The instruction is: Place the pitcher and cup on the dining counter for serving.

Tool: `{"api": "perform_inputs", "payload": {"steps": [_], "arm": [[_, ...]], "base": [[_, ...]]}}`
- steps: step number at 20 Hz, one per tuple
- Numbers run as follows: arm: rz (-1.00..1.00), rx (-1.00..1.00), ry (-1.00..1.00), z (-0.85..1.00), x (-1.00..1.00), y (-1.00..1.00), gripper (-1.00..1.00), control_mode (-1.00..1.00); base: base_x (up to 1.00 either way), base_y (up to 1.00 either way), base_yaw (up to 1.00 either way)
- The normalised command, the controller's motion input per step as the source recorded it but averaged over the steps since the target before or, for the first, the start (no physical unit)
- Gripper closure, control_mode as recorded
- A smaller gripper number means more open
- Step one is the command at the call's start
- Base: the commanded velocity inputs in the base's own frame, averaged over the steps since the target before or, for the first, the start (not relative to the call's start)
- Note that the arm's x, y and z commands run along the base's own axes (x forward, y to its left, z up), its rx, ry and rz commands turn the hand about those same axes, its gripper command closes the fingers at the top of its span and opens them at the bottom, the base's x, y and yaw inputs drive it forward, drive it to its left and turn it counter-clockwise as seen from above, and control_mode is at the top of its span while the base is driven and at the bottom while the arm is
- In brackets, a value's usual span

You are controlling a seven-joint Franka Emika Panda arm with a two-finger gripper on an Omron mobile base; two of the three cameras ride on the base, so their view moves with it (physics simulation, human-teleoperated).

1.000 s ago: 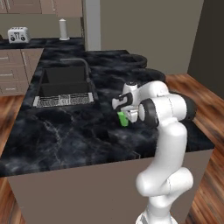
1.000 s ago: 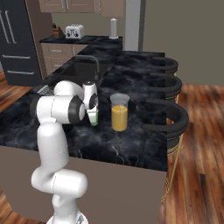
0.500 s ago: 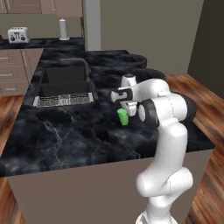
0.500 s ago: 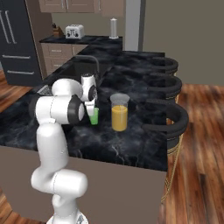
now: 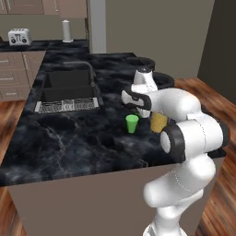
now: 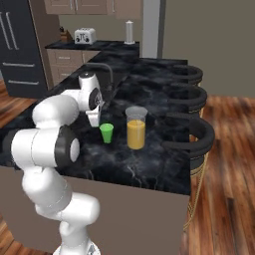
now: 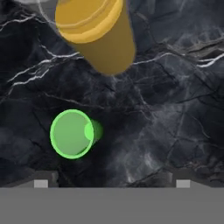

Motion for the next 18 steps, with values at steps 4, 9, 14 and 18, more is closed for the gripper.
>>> {"api": "perform_inputs", "payload": {"steps": [4,9,14,18], "arm": [[0.00,0.00,-0.42,0.02,-1.00,0.00,-1.00,-1.00],[0.00,0.00,-0.40,0.03,-1.00,-0.01,-1.00,-1.00],[0.10,0.00,-0.29,0.22,-1.00,-0.32,-1.00,-1.00],[0.06,0.00,-0.26,0.67,-1.00,-0.46,-1.00,-1.00]], "base": [[0.00,0.00,0.00],[0.00,0.00,0.00],[0.00,0.00,0.00],[0.00,0.00,0.00]]}}
